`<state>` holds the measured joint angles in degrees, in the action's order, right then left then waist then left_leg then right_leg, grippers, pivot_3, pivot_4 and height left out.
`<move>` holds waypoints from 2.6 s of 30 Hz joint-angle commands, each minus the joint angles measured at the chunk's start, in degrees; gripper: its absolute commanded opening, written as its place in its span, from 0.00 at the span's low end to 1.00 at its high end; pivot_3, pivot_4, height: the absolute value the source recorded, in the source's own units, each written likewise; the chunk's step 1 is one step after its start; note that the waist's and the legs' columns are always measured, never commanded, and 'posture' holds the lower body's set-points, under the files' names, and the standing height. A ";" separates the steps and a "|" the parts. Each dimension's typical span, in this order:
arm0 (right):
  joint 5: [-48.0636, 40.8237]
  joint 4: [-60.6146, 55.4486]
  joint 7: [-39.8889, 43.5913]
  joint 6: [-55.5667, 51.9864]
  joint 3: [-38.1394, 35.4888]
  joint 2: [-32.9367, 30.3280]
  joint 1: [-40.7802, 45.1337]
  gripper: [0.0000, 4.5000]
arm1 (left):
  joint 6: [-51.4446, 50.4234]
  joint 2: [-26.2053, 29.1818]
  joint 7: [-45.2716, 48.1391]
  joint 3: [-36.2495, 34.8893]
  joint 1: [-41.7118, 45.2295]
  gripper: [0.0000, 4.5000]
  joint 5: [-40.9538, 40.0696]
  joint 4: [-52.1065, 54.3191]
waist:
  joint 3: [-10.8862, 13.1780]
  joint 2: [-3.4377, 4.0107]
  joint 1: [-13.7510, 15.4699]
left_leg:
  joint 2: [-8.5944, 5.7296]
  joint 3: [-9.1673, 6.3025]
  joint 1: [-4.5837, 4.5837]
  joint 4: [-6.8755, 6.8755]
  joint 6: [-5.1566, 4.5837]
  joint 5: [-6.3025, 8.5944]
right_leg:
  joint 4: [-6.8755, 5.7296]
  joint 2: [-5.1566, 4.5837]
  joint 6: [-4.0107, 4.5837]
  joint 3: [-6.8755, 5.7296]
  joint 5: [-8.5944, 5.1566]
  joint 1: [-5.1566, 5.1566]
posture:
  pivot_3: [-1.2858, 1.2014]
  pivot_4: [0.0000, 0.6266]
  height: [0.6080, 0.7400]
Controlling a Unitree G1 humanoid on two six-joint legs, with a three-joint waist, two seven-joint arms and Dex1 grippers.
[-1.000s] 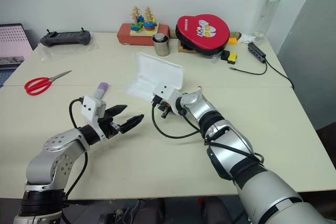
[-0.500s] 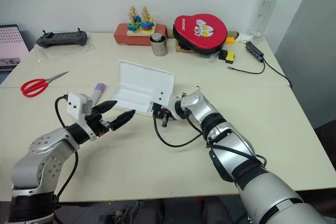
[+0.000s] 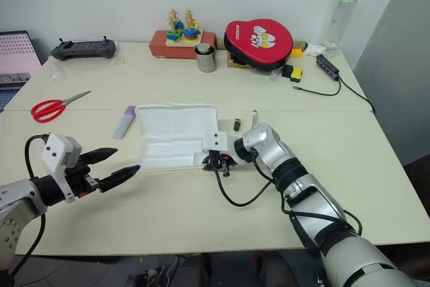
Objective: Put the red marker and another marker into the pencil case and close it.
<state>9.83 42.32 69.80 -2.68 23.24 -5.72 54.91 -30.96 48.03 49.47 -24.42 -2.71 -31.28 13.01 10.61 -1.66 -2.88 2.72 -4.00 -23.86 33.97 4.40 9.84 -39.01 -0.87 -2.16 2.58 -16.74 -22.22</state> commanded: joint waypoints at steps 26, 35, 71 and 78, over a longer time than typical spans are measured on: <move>-12.17 -37.58 -61.99 -40.86 -35.02 10.90 -11.22 0.98 | -1.50 -15.96 -5.70 23.92 26.46 1.00 3.37 -0.21 | -0.02 -0.01 -0.40 | 0.01 0.05 -0.06 0.00 -0.02 -0.01 | -0.04 0.10 -0.01 0.15 0.03 -0.04 | 0.52 0.24 1.00; -9.85 -30.17 -63.27 -40.68 -25.88 10.07 -15.50 0.98 | -1.09 -17.30 -5.67 24.48 27.77 1.00 4.58 -1.22 | -0.02 -0.01 -0.21 | -0.01 0.02 -0.08 -0.01 -0.03 -0.01 | 0.00 0.07 -0.01 0.10 0.02 -0.02 | 0.52 0.24 1.00; -18.33 -36.52 -27.55 -17.19 -10.80 -6.46 -6.90 0.07 | -4.48 -10.78 -7.74 5.42 12.27 1.00 -2.35 4.20 | -0.01 0.01 -1.45 | 0.08 -0.03 -0.02 -0.09 -0.05 0.00 | 0.01 0.14 0.08 0.06 -0.05 -0.02 | 0.52 0.24 1.00; -10.55 -21.16 -14.84 -4.89 1.79 -6.82 0.32 0.07 | -1.92 -8.89 -8.71 -2.37 7.72 1.00 -1.99 -0.92 | -0.01 -0.01 -0.37 | 0.05 -0.04 -0.01 -0.01 -0.04 -0.01 | 0.06 0.10 -0.04 0.01 -0.08 0.00 | 0.52 0.24 1.00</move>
<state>-2.30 18.87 52.71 -12.27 23.71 -13.24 53.24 -34.40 38.63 41.48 -24.79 5.04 -32.79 11.05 10.60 -1.66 -3.24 2.78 -4.04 -23.88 33.97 4.37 9.83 -38.95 -0.77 -2.25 2.59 -16.81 -22.23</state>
